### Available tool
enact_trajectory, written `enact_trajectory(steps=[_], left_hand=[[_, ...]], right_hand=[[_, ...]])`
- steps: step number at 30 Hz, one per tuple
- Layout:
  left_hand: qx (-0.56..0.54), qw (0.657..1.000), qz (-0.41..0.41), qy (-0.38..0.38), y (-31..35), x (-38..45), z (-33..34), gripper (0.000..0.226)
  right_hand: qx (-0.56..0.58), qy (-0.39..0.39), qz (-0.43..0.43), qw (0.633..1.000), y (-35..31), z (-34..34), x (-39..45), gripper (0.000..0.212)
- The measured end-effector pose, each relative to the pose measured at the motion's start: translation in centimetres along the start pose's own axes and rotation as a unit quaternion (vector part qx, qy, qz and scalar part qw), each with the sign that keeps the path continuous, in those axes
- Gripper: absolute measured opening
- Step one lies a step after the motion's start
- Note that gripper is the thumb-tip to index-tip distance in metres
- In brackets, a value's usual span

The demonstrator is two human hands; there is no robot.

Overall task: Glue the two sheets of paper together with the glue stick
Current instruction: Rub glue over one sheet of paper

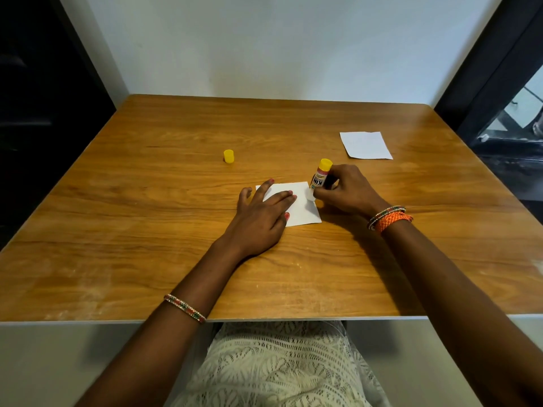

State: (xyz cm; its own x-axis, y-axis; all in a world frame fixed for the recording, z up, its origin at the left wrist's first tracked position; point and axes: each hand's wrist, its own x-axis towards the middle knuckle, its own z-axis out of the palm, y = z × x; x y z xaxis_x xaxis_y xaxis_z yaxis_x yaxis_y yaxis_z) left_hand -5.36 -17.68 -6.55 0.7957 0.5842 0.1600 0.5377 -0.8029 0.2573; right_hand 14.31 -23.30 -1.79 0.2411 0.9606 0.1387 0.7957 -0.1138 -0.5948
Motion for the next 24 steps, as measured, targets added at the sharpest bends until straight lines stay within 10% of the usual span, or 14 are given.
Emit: enact_trajectory(steps=[24], left_hand=[[0.003,1.000,-0.001,0.001,0.0,0.1,0.1,0.046]], right_hand=[[0.048,-0.023,-0.001,0.999,-0.5,0.0,-3.4,0.035]])
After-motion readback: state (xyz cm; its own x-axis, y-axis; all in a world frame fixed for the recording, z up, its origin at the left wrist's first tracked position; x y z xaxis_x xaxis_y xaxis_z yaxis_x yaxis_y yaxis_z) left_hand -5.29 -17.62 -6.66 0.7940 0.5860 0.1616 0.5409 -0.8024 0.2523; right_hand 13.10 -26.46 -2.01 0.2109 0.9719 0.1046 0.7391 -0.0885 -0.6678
